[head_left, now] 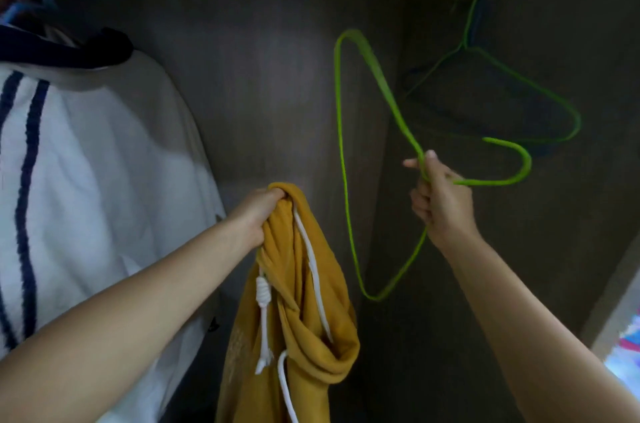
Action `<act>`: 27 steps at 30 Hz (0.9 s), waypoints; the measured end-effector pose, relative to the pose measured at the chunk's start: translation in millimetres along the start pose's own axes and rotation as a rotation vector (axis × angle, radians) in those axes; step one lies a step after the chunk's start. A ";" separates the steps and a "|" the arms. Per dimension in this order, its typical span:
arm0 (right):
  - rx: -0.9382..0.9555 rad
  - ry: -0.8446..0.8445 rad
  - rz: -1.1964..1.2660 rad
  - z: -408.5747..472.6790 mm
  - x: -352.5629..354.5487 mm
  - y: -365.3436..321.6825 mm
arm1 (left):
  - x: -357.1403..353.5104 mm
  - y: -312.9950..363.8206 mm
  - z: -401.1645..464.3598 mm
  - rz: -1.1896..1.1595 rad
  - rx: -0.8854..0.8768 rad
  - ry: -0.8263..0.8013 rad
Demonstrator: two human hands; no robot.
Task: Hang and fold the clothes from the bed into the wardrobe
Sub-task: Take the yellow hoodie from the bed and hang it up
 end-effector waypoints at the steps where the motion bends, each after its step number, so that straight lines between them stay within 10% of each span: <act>1: 0.023 -0.025 0.097 -10.0 -5.3 -6.1 | 2.2 -0.2 0.4 0.025 -0.010 0.003; 8: 0.140 -0.162 0.352 -81.0 -59.8 -7.0 | -1.2 6.5 -7.7 -0.019 0.036 -0.108; 19: 0.017 -0.563 -0.591 -116.7 -71.4 53.4 | 71.9 82.5 14.3 -0.076 -0.193 -0.039; 27: -0.259 -0.756 -1.255 -94.1 -83.0 46.0 | 106.7 45.1 46.7 0.948 -0.529 0.200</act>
Point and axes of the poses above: each hand's wrist, its own z-axis towards the middle knuckle, its own x-axis out of the back of the hand, y = z × x, the point moved 3 cm from there along z, towards the middle knuckle, and after that the axes turned 3 degrees about -z, right-handed, at the moved point
